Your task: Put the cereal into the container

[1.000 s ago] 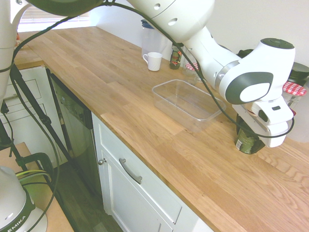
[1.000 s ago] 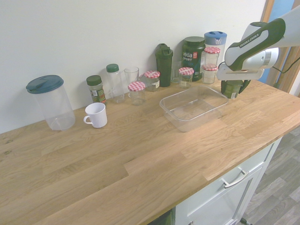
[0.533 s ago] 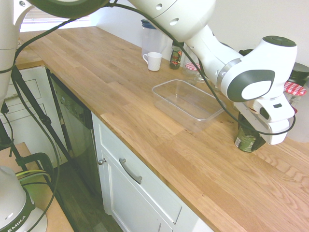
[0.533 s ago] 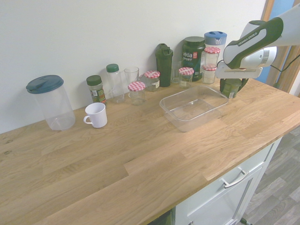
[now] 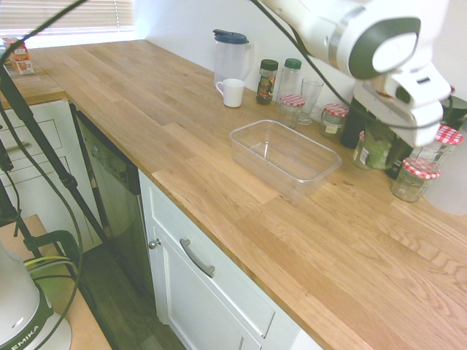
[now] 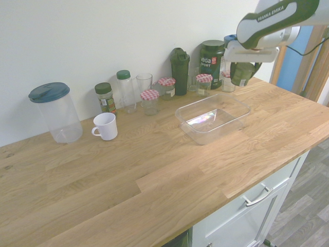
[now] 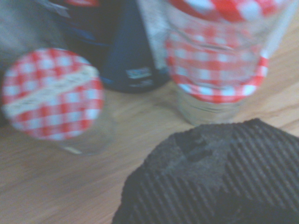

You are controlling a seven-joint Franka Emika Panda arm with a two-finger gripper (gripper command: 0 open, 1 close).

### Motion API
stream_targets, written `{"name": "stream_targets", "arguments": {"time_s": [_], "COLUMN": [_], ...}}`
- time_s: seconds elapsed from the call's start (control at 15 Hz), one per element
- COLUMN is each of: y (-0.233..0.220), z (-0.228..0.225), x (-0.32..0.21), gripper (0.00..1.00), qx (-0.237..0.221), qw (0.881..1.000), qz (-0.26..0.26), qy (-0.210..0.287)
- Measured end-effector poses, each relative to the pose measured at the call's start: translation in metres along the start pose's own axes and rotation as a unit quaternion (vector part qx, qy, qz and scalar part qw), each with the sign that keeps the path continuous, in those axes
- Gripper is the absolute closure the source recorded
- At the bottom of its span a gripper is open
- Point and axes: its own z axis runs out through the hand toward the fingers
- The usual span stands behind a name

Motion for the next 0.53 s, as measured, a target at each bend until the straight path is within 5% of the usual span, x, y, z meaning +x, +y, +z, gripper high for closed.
{"name": "stream_targets", "arguments": {"time_s": [0.2,0.53], "y": [-0.015,0.02], "z": [-0.018,0.033], "x": [-0.079,-0.165], "gripper": [1.0,1.0], "qx": [-0.004,-0.025], "qw": [0.999,0.996], "qz": [-0.043,-0.08], "qy": [-0.003,-0.007]}}
